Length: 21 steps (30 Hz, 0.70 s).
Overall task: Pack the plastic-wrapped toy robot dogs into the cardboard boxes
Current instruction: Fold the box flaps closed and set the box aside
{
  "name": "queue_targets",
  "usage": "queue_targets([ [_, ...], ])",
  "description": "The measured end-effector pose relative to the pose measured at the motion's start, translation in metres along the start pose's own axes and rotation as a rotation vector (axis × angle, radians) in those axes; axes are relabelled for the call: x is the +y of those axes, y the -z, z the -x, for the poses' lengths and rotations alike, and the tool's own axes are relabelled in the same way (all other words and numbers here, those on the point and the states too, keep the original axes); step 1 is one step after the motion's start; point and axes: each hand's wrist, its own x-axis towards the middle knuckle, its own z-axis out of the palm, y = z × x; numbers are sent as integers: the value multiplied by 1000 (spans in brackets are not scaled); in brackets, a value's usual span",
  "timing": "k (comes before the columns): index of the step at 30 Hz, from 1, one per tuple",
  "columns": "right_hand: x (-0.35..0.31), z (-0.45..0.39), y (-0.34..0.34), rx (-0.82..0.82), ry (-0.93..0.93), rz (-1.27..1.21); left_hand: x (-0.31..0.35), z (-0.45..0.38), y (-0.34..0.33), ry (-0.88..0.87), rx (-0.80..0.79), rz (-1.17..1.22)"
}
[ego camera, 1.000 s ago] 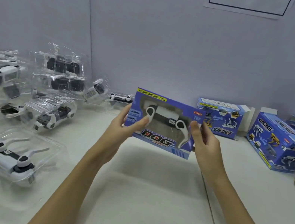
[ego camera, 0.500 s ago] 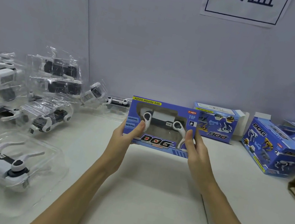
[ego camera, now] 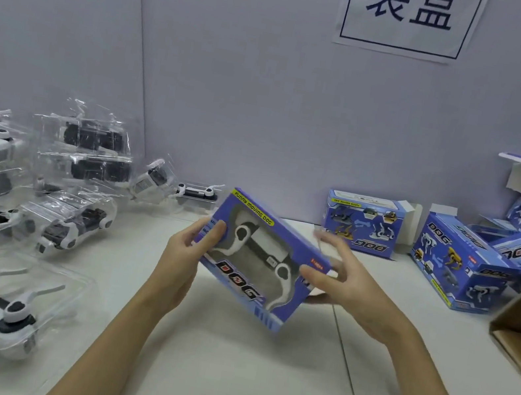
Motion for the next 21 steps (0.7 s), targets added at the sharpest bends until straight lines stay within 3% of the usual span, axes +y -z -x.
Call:
queue_targets([
  [3,-3,1,-10,20,-85,73,-1,0,-6,38,150,-26],
  [6,-12,3,-6,140,-63,-68,-1,-4,-3,75,205,87],
  [8,-18,3,1,287,49,-290,0,-7,4,114,230,146],
  [11,-28,-1,7,571,374,-736,-4,-8,11,159,203,116],
  [13,-34,0,18,734,527,-835,-7,-8,12,189,188,104],
  [17,-43,16,68,1166,685,-746,-7,-7,6,229,140,74],
  [19,-43,19,94,1250,599,-589,-9,-7,3,229,114,53],
  [21,-35,11,110,1204,409,-378,-10,-7,1,222,96,29],
])
